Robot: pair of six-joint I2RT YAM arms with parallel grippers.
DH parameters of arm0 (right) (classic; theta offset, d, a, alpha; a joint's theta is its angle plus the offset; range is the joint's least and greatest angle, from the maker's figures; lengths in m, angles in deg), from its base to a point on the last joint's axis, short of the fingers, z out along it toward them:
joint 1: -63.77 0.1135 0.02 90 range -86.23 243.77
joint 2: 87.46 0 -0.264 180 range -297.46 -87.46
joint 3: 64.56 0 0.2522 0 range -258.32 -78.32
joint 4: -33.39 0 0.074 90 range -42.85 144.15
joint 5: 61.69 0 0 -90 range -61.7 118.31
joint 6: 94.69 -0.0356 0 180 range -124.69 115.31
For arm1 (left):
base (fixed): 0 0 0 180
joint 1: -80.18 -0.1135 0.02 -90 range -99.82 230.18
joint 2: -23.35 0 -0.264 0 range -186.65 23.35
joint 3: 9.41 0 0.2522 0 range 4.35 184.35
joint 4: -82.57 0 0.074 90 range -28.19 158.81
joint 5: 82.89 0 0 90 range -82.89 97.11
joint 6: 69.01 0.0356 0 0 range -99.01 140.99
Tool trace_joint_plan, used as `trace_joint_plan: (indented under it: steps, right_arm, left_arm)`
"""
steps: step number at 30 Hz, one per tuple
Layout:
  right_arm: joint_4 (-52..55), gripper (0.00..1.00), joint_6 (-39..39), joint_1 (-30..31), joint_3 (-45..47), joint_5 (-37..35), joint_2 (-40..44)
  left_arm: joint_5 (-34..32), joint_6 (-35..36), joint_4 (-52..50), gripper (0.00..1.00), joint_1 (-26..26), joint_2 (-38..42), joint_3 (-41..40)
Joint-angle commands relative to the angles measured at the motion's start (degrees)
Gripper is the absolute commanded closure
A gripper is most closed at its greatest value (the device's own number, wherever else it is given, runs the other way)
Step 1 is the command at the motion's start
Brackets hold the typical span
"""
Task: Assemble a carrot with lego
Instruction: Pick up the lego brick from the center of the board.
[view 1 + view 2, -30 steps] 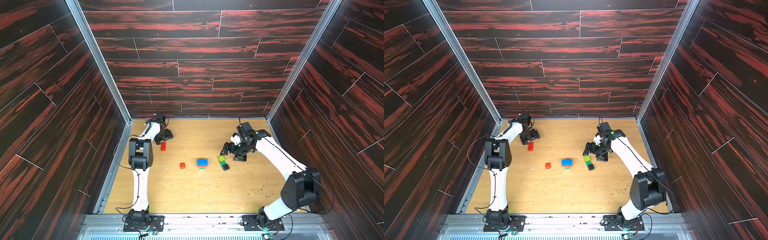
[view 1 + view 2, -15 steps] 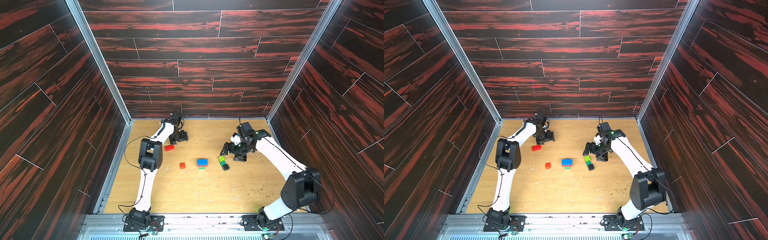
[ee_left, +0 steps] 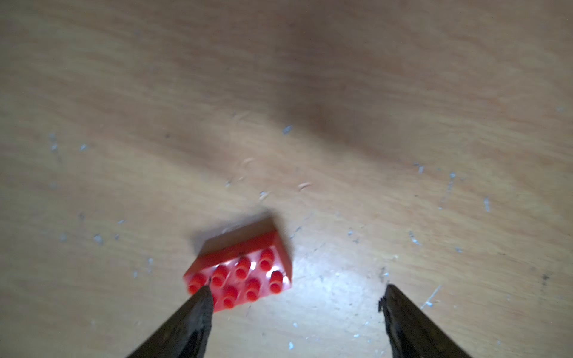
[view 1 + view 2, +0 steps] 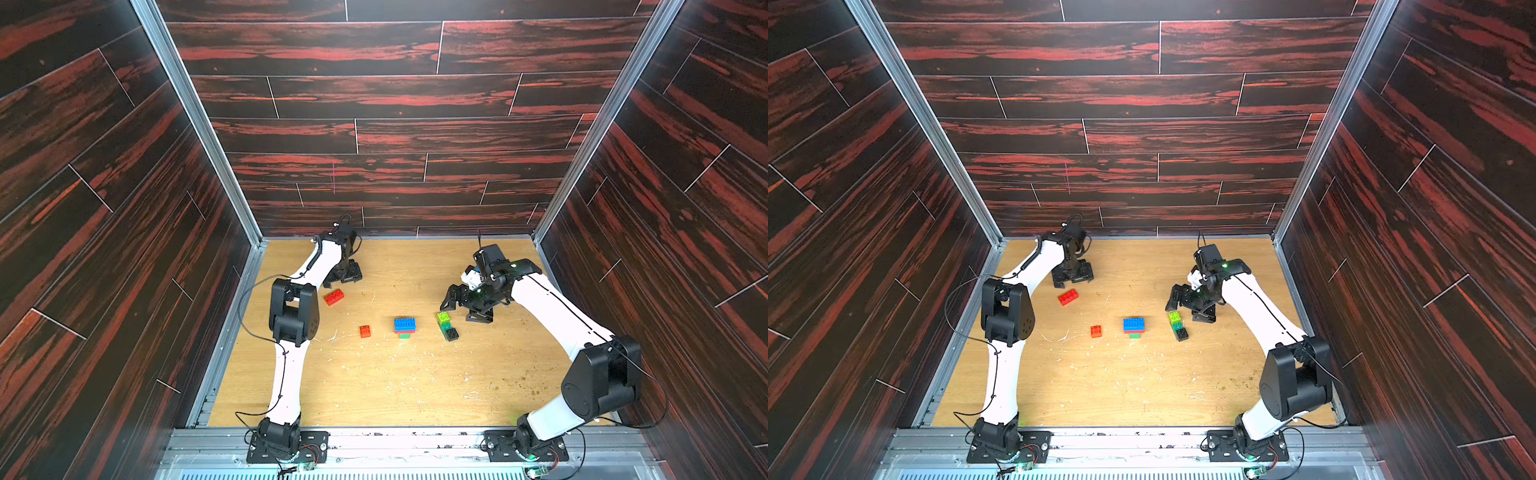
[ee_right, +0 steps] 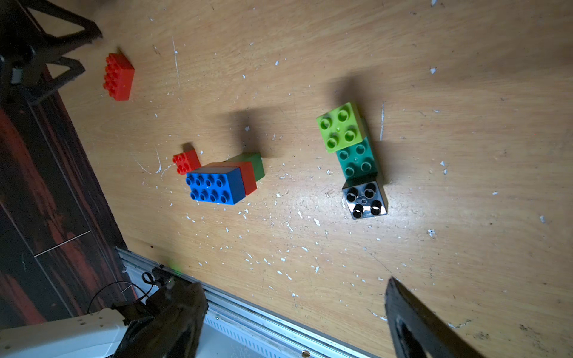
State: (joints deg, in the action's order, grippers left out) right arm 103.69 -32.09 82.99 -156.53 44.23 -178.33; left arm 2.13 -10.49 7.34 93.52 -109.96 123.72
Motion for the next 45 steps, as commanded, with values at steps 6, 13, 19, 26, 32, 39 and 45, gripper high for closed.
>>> trace_joint_plan:
  steps: [6, 13, 19, 26, 32, 39, 45]
  right_arm:
    - [0.5, 0.08, 0.1, -0.2, -0.5, 0.5, -1.3]
    - [0.4, 0.08, 0.4, -0.2, -1.6, 0.7, -2.5]
    - [0.7, 0.08, 0.7, -0.2, -2.2, 0.5, -3.2]
    - [0.9, 0.08, 1.3, -0.2, -3.4, 0.8, -4.5]
    - [1.0, 0.08, 1.7, -0.2, -4.1, 0.8, -5.3]
    - [1.1, 0.08, 1.8, -0.2, -4.7, 0.9, -5.8]
    - [1.2, 0.08, 1.8, -0.2, -4.9, 0.8, -6.0]
  left_arm:
    - [-3.7, -7.9, -3.3, 0.14, -1.2, 3.7, -4.4]
    - [-2.3, -13.6, 1.7, 0.14, -2.4, 5.5, -9.8]
    - [-1.1, -14.8, 4.8, 0.16, -3.6, 6.3, -12.7]
    - [0.4, -16.3, 9.5, 0.19, -3.8, 7.5, -16.0]
    - [1.2, -18.2, 12.3, 0.20, -4.3, 8.7, -18.4]
    - [0.2, -18.8, 13.3, 0.25, -4.8, 9.0, -18.6]
    - [-0.1, -18.8, 13.7, 0.27, -5.0, 9.5, -19.2]
